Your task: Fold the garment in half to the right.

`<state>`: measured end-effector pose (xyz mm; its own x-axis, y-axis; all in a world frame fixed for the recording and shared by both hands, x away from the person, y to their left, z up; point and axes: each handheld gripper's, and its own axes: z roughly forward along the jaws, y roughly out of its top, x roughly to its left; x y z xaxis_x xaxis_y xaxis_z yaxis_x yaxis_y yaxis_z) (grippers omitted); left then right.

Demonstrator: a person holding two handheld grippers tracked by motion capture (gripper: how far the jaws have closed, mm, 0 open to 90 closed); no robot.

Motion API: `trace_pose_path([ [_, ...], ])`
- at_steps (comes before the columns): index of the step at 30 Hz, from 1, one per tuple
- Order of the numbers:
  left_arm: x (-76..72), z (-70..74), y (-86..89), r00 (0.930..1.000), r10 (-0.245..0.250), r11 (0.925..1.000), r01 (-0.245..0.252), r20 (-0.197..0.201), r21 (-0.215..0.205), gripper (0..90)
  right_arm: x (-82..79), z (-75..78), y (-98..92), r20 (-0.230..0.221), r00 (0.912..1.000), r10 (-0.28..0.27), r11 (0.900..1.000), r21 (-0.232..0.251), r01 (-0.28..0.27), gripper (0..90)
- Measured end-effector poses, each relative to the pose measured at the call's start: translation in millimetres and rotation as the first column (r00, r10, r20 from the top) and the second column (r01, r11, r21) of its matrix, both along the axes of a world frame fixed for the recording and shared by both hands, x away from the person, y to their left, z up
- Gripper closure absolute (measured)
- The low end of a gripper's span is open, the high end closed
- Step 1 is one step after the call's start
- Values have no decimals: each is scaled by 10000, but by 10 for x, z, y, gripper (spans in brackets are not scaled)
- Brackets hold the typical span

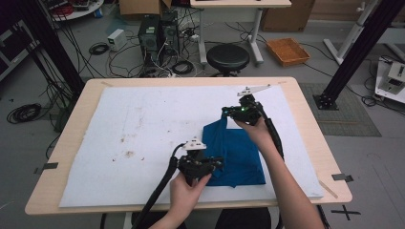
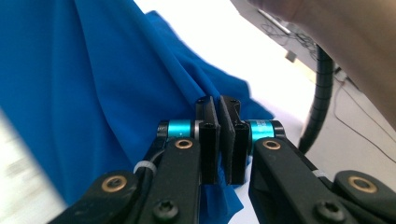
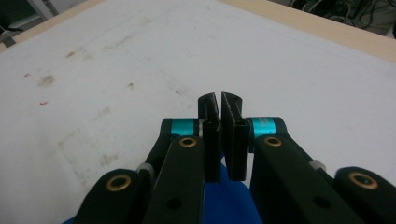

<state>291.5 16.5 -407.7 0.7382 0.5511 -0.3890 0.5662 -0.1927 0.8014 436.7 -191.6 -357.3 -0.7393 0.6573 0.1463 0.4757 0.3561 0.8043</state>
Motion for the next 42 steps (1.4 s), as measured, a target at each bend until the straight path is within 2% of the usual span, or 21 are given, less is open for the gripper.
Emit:
trace_pose_path([
  [3, 49, -23, -184, 9997, -209, 9998, 208, -130, -78, 863, 21, -14, -144, -84, 9999, -129, 9997, -200, 127, 873],
  [9, 162, -130, -553, 9983, -391, 9991, 385, -433, -168, 863, 81, -109, -367, -275, 9982, -524, 9940, -978, 495, 874],
  [13, 209, -195, -736, 9968, -490, 9988, 484, -632, -108, 863, 127, -216, -524, -509, 9954, -806, 9887, -1304, 734, 874],
  [18, 244, -237, -861, 9952, -647, 9978, 636, -736, -183, 863, 146, -350, -697, -767, 9893, -1243, 9810, -1592, 1109, 873],
  [20, 253, -253, -889, 9937, -836, 9961, 812, -746, -346, 860, 152, -381, -730, -850, 9872, -1352, 9744, -1920, 1170, 866],
  [21, 254, -262, -902, 9920, -959, 9938, 907, -825, -649, 849, 145, -393, -743, -726, 9880, -1361, 9747, -1882, 1205, 853],
  [22, 257, -266, -904, 9909, -1079, 9913, 1010, -806, -847, 808, 135, -400, -754, -670, 9873, -1437, 9745, -1834, 1294, 837],
  [23, 253, -265, -905, 9905, -1129, 9891, 1044, -790, -1041, 729, 123, -402, -763, -618, 9857, -1568, 9717, -1882, 1427, 802],
  [24, 245, -260, -906, 9887, -1276, 9848, 1168, -791, -1289, 674, 119, -405, -777, -504, 9847, -1665, 9692, -1923, 1540, 748],
  [26, 224, -229, -890, 9878, -1422, 9793, 1310, -636, -1543, 629, 91, -396, -813, -515, 9790, -1975, 9657, -1821, 1852, 726],
  [28, 200, -180, -839, 9881, -1443, 9772, 1339, -532, -1647, 603, 36, -369, -859, -311, 9750, -2199, 9636, -1630, 2121, 647],
  [29, 193, -150, -800, 9890, -1421, 9771, 1333, -419, -1658, 601, -4, -352, -883, -318, 9705, -2390, 9615, -1471, 2319, 641],
  [33, 174, 1, -562, 9938, -1100, 9812, 1107, 128, -1579, 585, -256, -316, -961, 43, 9659, -2587, 9611, -993, 2578, 585],
  [37, 151, 143, -195, 9960, -600, 9881, 686, 660, -1375, 575, -639, -360, -995, 98, 9664, -2567, 9645, -617, 2568, 565],
  [38, 144, 170, -85, 9958, -477, 9901, 574, 777, -1285, 575, -749, -386, -999, 69, 9689, -2474, 9680, -417, 2474, 561],
  [42, 89, 243, 390, 9909, 255, 9964, -145, 1320, -837, 574, -1210, -500, -1037, -365, 9745, -2215, 9749, 131, 2221, 562],
])
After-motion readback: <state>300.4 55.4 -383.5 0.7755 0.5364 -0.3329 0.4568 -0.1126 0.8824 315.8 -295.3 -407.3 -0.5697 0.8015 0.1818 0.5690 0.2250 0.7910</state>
